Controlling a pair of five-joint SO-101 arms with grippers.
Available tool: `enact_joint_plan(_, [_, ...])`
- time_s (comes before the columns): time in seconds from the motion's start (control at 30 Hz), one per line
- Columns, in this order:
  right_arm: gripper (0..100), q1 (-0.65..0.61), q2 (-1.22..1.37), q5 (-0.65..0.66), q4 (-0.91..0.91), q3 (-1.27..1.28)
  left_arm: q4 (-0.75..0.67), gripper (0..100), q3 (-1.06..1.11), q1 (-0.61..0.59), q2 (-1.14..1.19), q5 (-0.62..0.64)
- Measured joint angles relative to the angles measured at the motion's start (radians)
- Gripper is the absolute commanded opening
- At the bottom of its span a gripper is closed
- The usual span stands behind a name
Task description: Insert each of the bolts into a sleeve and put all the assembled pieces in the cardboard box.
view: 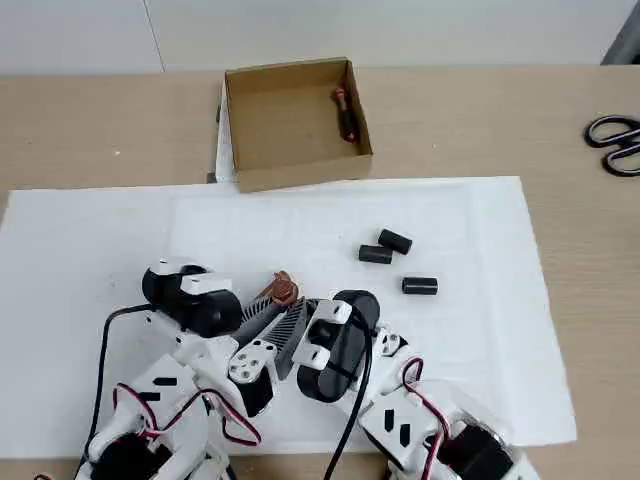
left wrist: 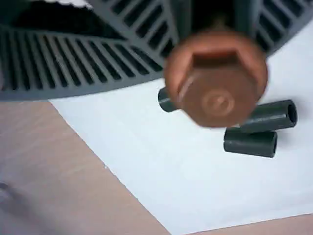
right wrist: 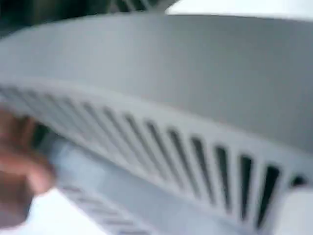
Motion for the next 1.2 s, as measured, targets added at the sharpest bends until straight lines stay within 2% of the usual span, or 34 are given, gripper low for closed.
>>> enact_joint_plan(0.2, [0.3, 0.0, 0.0, 0.0, 0.0, 0.0, 0.006, 17, 0.0, -0.012, 0.0, -0.003])
enact_joint_plan(0.6, [0.3, -0.011, -0.002, 0.006, 0.002, -0.003, 0.018, 17, 0.002, -0.032, 0.0, -0.009])
enact_joint_plan(0.77, [0.3, -0.014, -0.002, 0.006, 0.002, -0.005, 0.018, 17, -0.074, -0.031, 0.002, -0.009])
enact_joint_plan(0.87, [0.3, -0.012, -0.002, 0.006, 0.002, -0.005, 0.018, 14, -0.127, -0.031, 0.002, -0.009])
enact_joint_plan(1.0, [0.3, -0.006, -0.002, 0.006, 0.002, -0.005, 0.018, 0, -0.175, -0.031, 0.0, -0.009])
enact_joint_plan(1.1, [0.3, 0.023, -0.002, 0.006, 0.002, -0.005, 0.018, 0, -0.178, -0.049, 0.0, -0.009])
enact_joint_plan(1.2, [0.3, 0.043, -0.002, 0.006, 0.002, -0.005, 0.018, 1, -0.178, -0.124, 0.0, -0.009])
